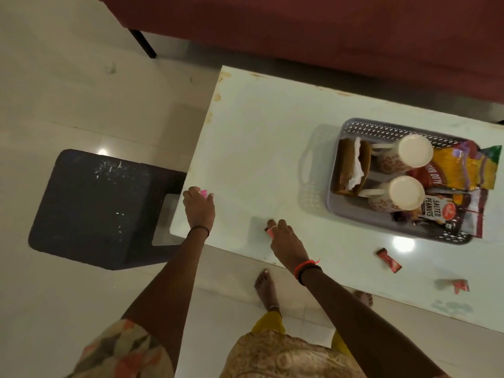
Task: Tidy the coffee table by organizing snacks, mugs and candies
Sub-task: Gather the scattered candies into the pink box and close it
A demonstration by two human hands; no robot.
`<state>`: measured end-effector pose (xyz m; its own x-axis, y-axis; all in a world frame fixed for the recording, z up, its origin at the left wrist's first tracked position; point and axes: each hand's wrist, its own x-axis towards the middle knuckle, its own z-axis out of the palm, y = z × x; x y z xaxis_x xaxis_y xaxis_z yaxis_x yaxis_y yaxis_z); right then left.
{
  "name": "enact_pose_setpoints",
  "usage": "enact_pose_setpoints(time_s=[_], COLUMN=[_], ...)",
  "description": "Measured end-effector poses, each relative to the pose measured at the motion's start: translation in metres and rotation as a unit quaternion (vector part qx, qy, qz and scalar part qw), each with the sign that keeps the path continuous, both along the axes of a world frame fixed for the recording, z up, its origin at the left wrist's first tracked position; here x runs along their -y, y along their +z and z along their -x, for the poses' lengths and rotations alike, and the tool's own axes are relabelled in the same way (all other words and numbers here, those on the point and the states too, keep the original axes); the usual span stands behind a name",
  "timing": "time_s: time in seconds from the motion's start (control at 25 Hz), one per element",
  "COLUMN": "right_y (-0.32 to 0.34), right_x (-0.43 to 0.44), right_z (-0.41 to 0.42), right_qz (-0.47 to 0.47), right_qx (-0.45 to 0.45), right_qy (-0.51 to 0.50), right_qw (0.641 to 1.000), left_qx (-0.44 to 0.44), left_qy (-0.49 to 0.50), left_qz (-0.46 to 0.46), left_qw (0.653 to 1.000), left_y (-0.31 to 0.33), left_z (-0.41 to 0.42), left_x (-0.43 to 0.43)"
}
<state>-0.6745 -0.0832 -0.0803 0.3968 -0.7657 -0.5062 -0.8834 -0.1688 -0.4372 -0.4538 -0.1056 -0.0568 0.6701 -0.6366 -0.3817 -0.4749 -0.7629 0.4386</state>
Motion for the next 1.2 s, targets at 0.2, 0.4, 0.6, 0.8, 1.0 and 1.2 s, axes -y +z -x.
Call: enact_pose_setpoints(time_s=[0.2, 0.4, 0.6, 0.8, 1.0, 1.2], right_y=[0.008, 0.021, 0.023, 0.037, 0.048, 0.046], right_x=[0.003, -0.008, -0.012, -0.015, -0.014, -0.009], right_z=[0.009, 0.045, 0.116, 0.213, 0.288, 0.347], right_qz=[-0.010, -0.030, -0.042, -0.028, -0.012, 0.016], right_qx=[0.042, 0.092, 0.051, 0.005, 0.000, -0.014], right_qy=[-0.045, -0.193, -0.319, -0.387, -0.442, -0.464], right_qw=[0.998, 0.976, 0.945, 0.922, 0.897, 0.886], left_qx=[0.020, -0.061, -0.102, -0.104, -0.128, -0.052], left_qy=[-0.007, -0.001, -0.099, -0.316, -0.485, -0.609], left_qz=[-0.024, 0.018, 0.059, 0.085, 0.067, 0.071], left_qw=[0.999, 0.998, 0.988, 0.939, 0.862, 0.788], left_y=[-0.022, -0.028, -0.011, 0.014, 0.019, -0.002], left_z=[0.000, 0.000, 0.044, 0.140, 0.265, 0.357], left_x=[0.010, 0.008, -0.013, -0.030, -0.024, -0.015])
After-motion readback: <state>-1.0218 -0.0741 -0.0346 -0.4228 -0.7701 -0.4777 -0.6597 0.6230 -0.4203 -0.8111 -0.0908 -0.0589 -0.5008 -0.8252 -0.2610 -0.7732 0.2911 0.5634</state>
